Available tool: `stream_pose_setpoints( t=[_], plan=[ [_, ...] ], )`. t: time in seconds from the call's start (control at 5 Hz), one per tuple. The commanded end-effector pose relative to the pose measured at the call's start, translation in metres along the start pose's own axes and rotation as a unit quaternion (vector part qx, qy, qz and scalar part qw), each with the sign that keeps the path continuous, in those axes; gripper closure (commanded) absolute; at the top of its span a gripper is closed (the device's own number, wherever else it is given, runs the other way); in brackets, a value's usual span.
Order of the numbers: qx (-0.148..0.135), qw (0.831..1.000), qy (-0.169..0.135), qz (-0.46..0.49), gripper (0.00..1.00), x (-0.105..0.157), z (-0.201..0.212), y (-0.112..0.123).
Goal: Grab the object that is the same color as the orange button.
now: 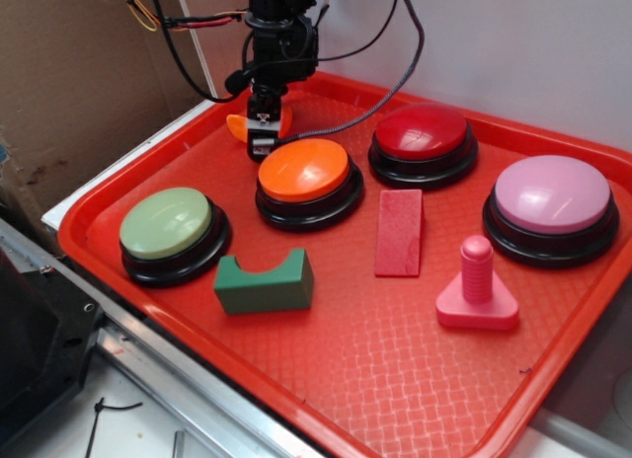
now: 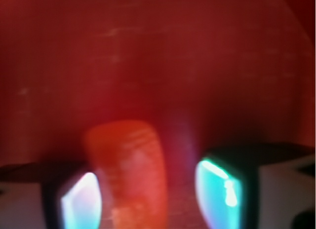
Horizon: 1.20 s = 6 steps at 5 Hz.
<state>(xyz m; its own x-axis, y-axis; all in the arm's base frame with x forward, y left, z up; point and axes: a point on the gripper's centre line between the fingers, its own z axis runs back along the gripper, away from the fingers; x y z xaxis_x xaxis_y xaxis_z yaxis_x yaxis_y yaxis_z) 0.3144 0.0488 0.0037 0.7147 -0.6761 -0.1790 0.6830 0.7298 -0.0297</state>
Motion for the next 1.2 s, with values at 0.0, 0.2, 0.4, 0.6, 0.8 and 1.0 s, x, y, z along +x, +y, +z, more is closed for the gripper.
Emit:
stream_pose_setpoints(
  t=[0.0, 0.2, 0.4, 0.6, 0.8, 1.0],
  plan=[
    [0.009, 0.999, -0.012, 0.033, 1.00, 0.003, 0.009, -0.009],
    [0.018, 0.987, -0.020, 0.157, 1.00, -0.016, 0.056, -0.014],
    [0.146, 0.940, -0.001, 0.308, 1.00, -0.041, 0.094, -0.063],
    [0.013, 0.909, -0.040, 0.416, 1.00, -0.073, 0.145, -0.104],
    [-0.047, 0.892, -0.105, 0.437, 1.00, -0.095, 0.193, -0.114],
    [-0.062, 0.890, -0.118, 0.436, 1.00, -0.107, 0.242, -0.118]
  ],
)
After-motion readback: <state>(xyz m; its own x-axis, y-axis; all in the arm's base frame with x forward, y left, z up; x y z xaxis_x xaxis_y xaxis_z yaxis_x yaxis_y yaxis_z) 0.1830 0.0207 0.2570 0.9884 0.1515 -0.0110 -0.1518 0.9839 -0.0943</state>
